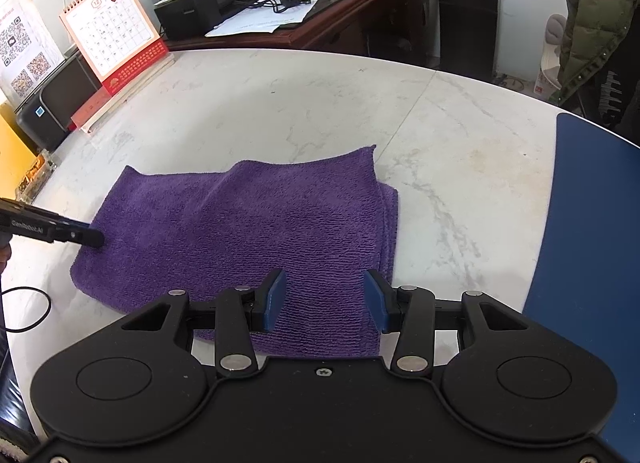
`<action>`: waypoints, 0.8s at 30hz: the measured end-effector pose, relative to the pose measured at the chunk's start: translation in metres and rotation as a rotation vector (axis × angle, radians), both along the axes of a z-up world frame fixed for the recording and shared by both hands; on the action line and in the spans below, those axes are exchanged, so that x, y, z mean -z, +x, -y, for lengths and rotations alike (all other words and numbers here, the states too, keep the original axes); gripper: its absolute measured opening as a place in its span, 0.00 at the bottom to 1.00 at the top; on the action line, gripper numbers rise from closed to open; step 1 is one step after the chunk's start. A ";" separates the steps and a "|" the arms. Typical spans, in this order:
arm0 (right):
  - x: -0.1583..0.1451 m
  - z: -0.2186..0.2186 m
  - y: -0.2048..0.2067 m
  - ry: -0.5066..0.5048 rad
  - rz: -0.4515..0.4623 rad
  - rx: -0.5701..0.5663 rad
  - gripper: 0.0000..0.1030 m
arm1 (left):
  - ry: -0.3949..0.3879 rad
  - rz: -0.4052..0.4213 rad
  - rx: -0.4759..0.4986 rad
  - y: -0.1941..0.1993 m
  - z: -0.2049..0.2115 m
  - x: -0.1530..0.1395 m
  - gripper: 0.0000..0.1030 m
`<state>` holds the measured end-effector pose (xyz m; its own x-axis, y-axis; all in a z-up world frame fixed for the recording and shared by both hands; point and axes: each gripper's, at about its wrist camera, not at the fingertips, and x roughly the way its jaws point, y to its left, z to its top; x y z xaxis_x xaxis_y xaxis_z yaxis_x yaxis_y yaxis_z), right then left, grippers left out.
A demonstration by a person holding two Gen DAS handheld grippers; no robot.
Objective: Fold towel
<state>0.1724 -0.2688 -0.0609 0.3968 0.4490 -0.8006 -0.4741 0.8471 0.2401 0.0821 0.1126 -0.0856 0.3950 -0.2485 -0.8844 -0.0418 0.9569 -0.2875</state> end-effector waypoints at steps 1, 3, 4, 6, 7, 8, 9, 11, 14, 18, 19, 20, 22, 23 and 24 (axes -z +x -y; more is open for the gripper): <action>0.000 0.000 0.000 0.000 0.000 0.000 0.41 | -0.003 0.000 -0.004 0.000 -0.001 0.000 0.22; 0.001 0.000 0.000 0.001 -0.001 0.001 0.41 | -0.006 0.000 -0.009 -0.001 -0.002 0.000 0.14; 0.001 0.000 0.000 0.000 0.000 0.001 0.41 | -0.005 0.003 -0.006 -0.001 -0.002 0.000 0.12; 0.001 0.002 -0.001 -0.008 0.003 0.008 0.41 | 0.004 0.012 -0.001 -0.003 -0.002 -0.002 0.07; 0.001 0.003 -0.001 -0.012 0.003 0.011 0.41 | 0.008 0.016 0.000 -0.004 -0.003 -0.002 0.06; 0.001 0.005 -0.002 -0.018 0.005 0.018 0.41 | 0.009 0.019 0.002 -0.005 -0.003 -0.003 0.05; 0.000 0.007 -0.003 -0.023 0.008 0.024 0.41 | 0.010 0.021 0.006 -0.006 -0.004 -0.004 0.05; 0.002 0.011 -0.004 -0.029 0.007 0.036 0.41 | 0.014 0.024 0.012 -0.007 -0.003 -0.004 0.04; 0.007 0.016 -0.001 -0.032 -0.007 0.057 0.41 | 0.019 0.025 0.023 -0.007 -0.002 -0.005 0.04; 0.017 0.011 0.005 -0.031 -0.039 0.046 0.41 | 0.022 0.031 0.026 -0.007 -0.001 -0.007 0.04; 0.019 0.009 0.006 -0.031 -0.047 0.044 0.41 | 0.023 0.034 0.026 -0.008 -0.001 -0.008 0.04; 0.022 0.008 0.008 -0.030 -0.055 0.041 0.41 | 0.022 0.037 0.027 -0.009 -0.001 -0.008 0.04; 0.023 0.006 0.008 -0.032 -0.057 0.035 0.39 | 0.017 0.046 0.028 -0.011 -0.001 -0.010 0.03; 0.022 0.005 0.008 -0.034 -0.055 0.033 0.37 | 0.015 0.051 0.028 -0.012 -0.001 -0.011 0.03; 0.022 0.005 0.008 -0.035 -0.052 0.030 0.35 | 0.013 0.054 0.029 -0.013 -0.002 -0.011 0.03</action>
